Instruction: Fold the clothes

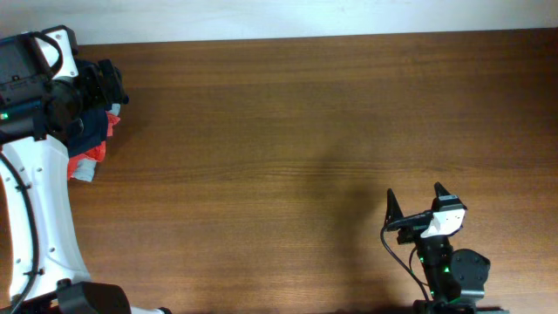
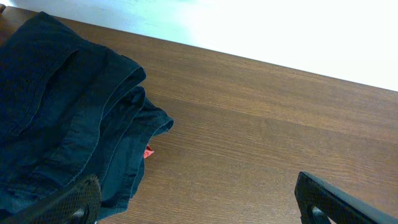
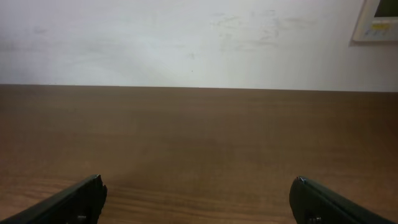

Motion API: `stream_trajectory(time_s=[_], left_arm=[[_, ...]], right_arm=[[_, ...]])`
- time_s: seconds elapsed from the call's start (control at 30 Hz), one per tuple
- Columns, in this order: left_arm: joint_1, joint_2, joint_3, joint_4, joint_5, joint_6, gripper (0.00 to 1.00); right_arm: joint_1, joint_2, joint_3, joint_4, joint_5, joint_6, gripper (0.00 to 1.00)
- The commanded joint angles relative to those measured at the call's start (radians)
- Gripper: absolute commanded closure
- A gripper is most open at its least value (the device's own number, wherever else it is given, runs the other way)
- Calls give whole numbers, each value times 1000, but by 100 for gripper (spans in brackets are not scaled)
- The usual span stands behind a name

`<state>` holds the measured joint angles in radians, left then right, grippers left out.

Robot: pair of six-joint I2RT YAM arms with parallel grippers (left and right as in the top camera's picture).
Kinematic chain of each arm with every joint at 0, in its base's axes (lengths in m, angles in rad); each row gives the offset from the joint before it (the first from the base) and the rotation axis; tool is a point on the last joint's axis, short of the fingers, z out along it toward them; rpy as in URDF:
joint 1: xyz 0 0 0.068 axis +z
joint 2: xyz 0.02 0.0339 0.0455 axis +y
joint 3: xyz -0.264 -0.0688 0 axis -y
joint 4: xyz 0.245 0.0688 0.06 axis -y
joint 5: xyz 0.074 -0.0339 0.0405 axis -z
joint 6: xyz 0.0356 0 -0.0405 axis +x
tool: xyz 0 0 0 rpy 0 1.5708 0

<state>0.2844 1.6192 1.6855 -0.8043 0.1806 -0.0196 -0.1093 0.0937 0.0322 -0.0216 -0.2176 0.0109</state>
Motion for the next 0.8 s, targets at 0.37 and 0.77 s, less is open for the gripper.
stream_trajectory(time_s=[0.37, 0.77], left_arm=[[-2, -8, 3, 2, 10, 5, 1], [-2, -8, 3, 2, 10, 5, 1]], right_arm=[[5, -90, -27, -35, 13, 9, 2], [5, -90, -27, -35, 13, 9, 1]])
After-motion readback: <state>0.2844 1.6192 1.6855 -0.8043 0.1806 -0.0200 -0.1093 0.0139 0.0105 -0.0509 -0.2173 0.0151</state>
